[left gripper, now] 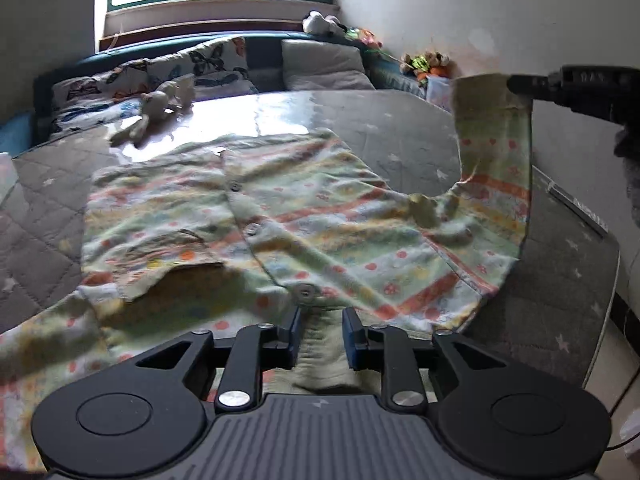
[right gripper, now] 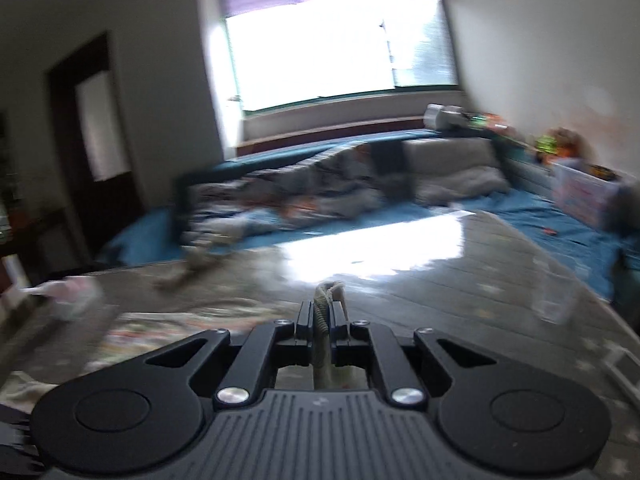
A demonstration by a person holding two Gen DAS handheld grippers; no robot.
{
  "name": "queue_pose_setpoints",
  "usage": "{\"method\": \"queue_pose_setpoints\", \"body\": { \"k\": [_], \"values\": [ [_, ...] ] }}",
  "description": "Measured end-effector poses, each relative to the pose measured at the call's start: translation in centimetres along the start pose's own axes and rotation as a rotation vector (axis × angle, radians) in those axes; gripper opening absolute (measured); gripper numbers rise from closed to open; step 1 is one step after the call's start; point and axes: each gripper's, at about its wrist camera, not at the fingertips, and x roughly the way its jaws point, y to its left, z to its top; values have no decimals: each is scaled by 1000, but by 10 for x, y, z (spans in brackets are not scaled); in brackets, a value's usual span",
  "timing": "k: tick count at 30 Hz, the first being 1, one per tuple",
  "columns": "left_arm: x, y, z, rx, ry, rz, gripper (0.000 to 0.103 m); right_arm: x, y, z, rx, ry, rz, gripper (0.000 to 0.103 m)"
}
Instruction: Fold clothes
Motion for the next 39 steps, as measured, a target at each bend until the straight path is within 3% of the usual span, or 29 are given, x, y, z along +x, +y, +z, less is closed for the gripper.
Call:
{"method": "queue_pose_setpoints", "body": {
  "k": [6,14,18,24,32,39],
  "values": [
    [-20,25,-2,-62,-51,54,34,22,75,7,-82,22,182,6],
    [-33,56,-19,-136,-52,131,34,58,156,-27,-215,149,357,7],
    [-34,64,-21,-140,-51,157,35,65,177,-41,-282,206,413,18],
    [-35,67,-16,-118,-69,189,35,50,165,-47,-334,195,359,18],
    [-24,55,0,-97,-88,137,33,60,99,-85,-322,361,173,18],
    [2,38,6,-74,-51,91,33,60,71,-106,-302,406,135,18]
  ]
}}
